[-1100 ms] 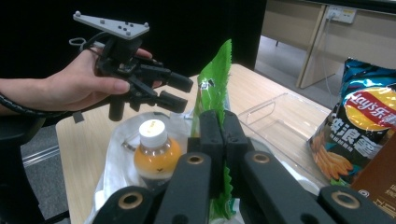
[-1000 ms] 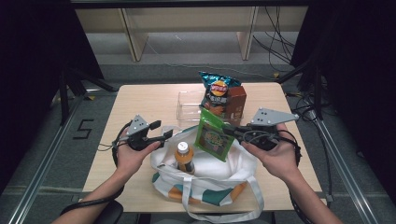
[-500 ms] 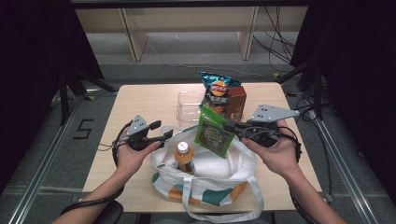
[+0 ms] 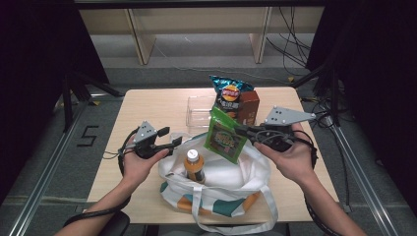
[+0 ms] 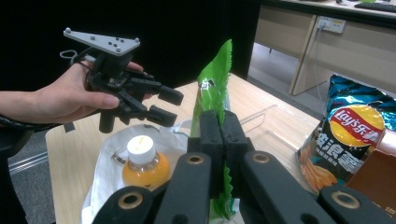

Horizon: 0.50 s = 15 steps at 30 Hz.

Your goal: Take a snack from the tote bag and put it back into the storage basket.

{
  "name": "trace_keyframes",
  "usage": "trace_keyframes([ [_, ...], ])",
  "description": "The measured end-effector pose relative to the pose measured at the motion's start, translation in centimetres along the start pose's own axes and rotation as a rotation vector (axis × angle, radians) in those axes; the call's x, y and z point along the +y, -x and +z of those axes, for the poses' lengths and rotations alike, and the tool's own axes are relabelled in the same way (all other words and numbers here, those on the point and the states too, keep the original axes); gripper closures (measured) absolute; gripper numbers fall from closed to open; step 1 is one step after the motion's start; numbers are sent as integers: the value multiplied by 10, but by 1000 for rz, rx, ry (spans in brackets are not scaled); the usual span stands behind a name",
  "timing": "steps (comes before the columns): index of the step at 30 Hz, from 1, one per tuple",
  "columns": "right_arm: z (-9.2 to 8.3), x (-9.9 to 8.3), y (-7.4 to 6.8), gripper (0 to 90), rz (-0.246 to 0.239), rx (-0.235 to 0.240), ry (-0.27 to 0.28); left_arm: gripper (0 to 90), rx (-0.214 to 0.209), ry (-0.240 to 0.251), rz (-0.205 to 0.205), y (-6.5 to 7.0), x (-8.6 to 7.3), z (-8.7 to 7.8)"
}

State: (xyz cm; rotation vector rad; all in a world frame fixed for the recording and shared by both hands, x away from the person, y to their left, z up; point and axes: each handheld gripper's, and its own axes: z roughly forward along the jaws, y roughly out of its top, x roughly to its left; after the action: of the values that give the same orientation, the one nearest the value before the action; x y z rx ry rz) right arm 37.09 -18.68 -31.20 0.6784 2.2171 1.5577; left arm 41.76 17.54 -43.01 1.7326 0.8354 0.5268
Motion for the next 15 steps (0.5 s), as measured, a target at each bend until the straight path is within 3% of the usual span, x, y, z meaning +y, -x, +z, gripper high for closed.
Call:
trace_keyframes([
  [13, 0, 5, 2, 900, 10, -6, 24, 356, 1, 0, -1, 0, 0, 0],
  [14, 0, 6, 3, 900, -10, -32, 36, 356, 1, 0, -1, 0, 0, 0],
  [15, -1, 6, 2, 900, 9, -16, 24, 356, 1, -1, -1, 0, 0, 0],
])
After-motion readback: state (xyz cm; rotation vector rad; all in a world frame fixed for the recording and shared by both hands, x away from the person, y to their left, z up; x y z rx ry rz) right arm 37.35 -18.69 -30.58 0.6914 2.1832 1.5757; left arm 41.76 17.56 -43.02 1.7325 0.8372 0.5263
